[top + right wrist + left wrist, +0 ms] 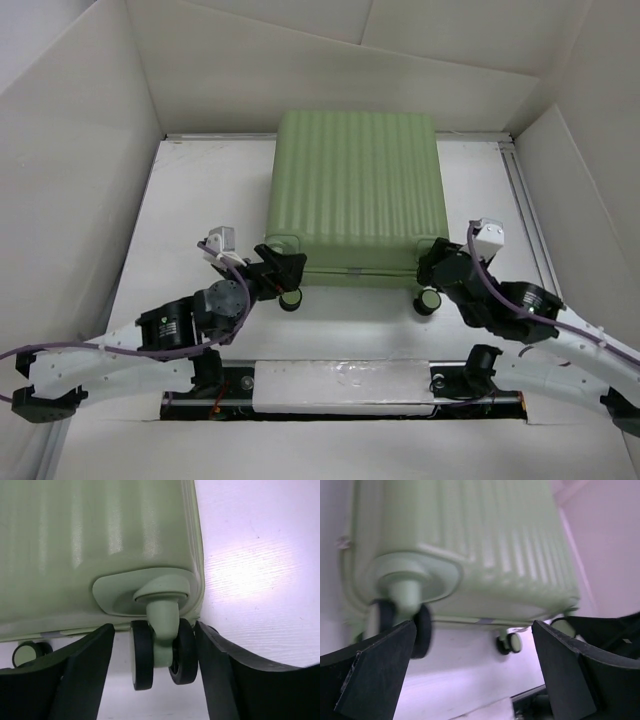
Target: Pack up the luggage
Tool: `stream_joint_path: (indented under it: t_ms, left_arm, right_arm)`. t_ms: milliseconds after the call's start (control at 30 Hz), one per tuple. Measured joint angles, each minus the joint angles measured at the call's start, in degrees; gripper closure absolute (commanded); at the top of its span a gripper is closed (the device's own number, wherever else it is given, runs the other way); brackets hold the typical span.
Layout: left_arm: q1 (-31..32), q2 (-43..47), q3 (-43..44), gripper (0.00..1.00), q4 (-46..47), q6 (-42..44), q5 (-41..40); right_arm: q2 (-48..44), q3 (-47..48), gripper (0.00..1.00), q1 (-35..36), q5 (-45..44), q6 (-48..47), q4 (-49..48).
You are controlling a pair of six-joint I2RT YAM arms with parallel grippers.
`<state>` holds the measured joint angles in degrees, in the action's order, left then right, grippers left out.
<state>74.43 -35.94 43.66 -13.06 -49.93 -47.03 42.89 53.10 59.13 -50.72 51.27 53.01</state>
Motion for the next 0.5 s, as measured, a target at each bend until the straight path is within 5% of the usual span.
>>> stream_joint_path:
  t_ms: [167, 367, 500]
  left_arm:
    - [-0.04, 4.96, -0.04, 0.00, -14.29, -4.48, -2.08]
    - [-0.04, 4.87, 1.44, 0.00, -19.32, -4.35, -2.56]
    - [-0.07, 2.01, 4.24, 0.00, -21.62, -4.50, -2.97]
  right_arm:
    - [-6.58, 0.02, 0.18, 0.02, 3.06, -5.46, -2.27]
    - [-11.13, 3.56, 0.17, 0.00, 9.84, -15.63, -6.69]
    - [-5.03, 5.66, 0.30, 0.00, 21.11, -22.21, -13.49]
